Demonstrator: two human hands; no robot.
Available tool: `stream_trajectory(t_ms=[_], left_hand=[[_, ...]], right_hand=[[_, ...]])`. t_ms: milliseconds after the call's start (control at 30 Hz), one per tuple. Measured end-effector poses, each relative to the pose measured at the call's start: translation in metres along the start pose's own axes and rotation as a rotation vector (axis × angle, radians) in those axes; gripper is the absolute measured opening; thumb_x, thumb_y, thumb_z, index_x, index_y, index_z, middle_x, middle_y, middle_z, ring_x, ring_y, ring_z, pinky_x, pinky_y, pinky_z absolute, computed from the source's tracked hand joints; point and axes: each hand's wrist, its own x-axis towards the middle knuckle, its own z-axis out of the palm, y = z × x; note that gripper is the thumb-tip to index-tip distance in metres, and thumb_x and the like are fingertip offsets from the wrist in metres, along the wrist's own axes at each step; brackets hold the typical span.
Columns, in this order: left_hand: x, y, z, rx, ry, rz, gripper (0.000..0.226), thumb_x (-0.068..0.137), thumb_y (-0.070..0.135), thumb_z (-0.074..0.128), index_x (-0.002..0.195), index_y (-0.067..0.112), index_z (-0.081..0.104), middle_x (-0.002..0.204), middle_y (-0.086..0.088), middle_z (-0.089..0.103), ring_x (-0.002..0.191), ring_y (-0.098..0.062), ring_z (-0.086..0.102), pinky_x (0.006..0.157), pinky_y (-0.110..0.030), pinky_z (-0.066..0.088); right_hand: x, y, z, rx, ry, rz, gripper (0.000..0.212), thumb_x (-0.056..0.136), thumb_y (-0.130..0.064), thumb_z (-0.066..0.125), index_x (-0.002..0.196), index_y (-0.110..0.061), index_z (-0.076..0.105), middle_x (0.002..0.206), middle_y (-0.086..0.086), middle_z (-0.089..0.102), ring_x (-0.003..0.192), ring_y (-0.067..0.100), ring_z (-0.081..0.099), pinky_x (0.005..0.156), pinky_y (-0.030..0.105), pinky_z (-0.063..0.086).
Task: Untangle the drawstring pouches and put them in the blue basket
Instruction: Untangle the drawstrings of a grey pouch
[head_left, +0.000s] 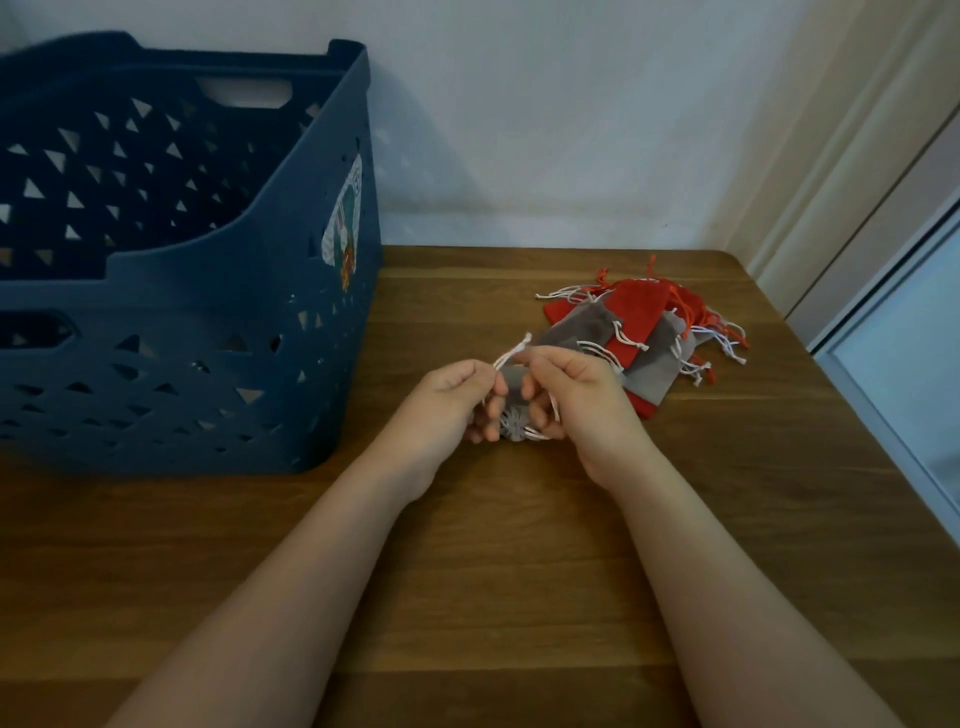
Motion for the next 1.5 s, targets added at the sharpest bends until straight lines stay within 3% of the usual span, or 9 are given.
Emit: stream_trajectory(t_ms=[100,267,467,600,700,867,1067,1333,1500], left_hand=[[0.000,0.002,0.001,-0.039,0.053,-0.046,0.030,0.099,0.030,0.041,0.076,0.017,0.056,0.056,0.005,0.048,0.056,-0.012,0.046,0.063,-0.028,0.040],[-0.004,-0.002,0.006,0.622,0.062,0.228,0.027,0.096,0.030,0.046,0.070,0.027,0.053,0.066,0.007,0.055,0.060,-0.008,0.052,0.056,-0.022,0.041],[-0.007,-0.003,0.008,0.882,-0.032,0.343,0.019,0.094,0.040,0.046,0.087,0.027,0.059,0.075,0.006,0.062,0.066,-0.006,0.058,0.062,-0.026,0.050],[-0.007,-0.003,0.005,0.741,-0.041,0.300,0.033,0.100,0.034,0.034,0.086,0.021,0.061,0.078,-0.001,0.065,0.069,-0.014,0.062,0.070,-0.038,0.054],[-0.004,-0.003,0.003,0.592,0.006,0.250,0.035,0.100,0.032,0.035,0.075,0.023,0.058,0.068,0.003,0.058,0.059,-0.004,0.055,0.059,-0.027,0.047],[-0.002,-0.001,0.004,0.423,0.148,0.173,0.037,0.100,0.036,0.036,0.070,0.022,0.053,0.060,0.004,0.050,0.054,-0.007,0.047,0.058,-0.025,0.038],[-0.001,0.000,0.004,0.282,0.134,0.068,0.038,0.099,0.037,0.038,0.075,0.017,0.059,0.060,0.003,0.055,0.057,-0.010,0.052,0.063,-0.026,0.042],[0.000,-0.001,0.001,0.118,0.116,0.033,0.026,0.097,0.029,0.047,0.079,0.017,0.063,0.063,0.005,0.062,0.056,-0.005,0.055,0.060,-0.023,0.046],[-0.001,0.000,0.001,0.104,0.123,0.036,0.020,0.094,0.029,0.052,0.084,0.021,0.067,0.066,0.009,0.062,0.061,-0.003,0.054,0.059,-0.021,0.043]], right_hand=[[0.002,-0.001,-0.002,0.160,0.071,-0.012,0.025,0.097,-0.003,0.037,0.105,-0.011,0.059,0.065,0.002,0.054,0.046,0.012,0.048,0.042,0.023,0.039],[-0.002,-0.006,-0.007,0.243,-0.071,-0.159,0.030,0.096,-0.001,0.035,0.094,-0.013,0.063,0.075,0.000,0.066,0.078,0.016,0.064,0.076,0.031,0.052],[-0.007,-0.002,-0.001,0.109,-0.361,-0.185,0.038,0.097,-0.012,0.033,0.128,-0.019,0.054,0.128,0.002,0.061,0.127,0.014,0.048,0.111,0.045,0.029],[-0.007,-0.004,0.001,0.025,-0.365,-0.190,0.045,0.097,-0.011,0.038,0.133,-0.038,0.040,0.133,-0.001,0.056,0.125,0.010,0.049,0.102,0.031,0.041],[-0.006,-0.003,-0.002,-0.300,-0.217,-0.263,0.049,0.095,-0.006,0.047,0.133,-0.035,0.038,0.117,-0.007,0.060,0.107,0.002,0.058,0.091,0.019,0.048],[0.001,0.003,-0.009,-0.810,-0.114,-0.399,0.011,0.093,-0.025,0.053,0.094,-0.021,0.064,0.077,-0.012,0.059,0.069,-0.002,0.054,0.060,0.013,0.039],[0.003,0.002,-0.009,-0.607,-0.012,-0.536,0.017,0.090,-0.020,0.052,0.073,-0.025,0.057,0.074,-0.012,0.051,0.070,-0.001,0.049,0.063,0.010,0.035],[0.002,0.007,-0.015,-0.665,-0.345,-0.434,0.022,0.086,-0.017,0.063,0.068,-0.028,0.066,0.112,-0.012,0.054,0.105,0.003,0.053,0.090,0.020,0.040],[0.002,0.007,-0.014,-0.456,-0.233,-0.399,0.014,0.090,-0.023,0.054,0.081,-0.019,0.065,0.087,-0.004,0.064,0.083,0.007,0.060,0.076,0.025,0.047]])
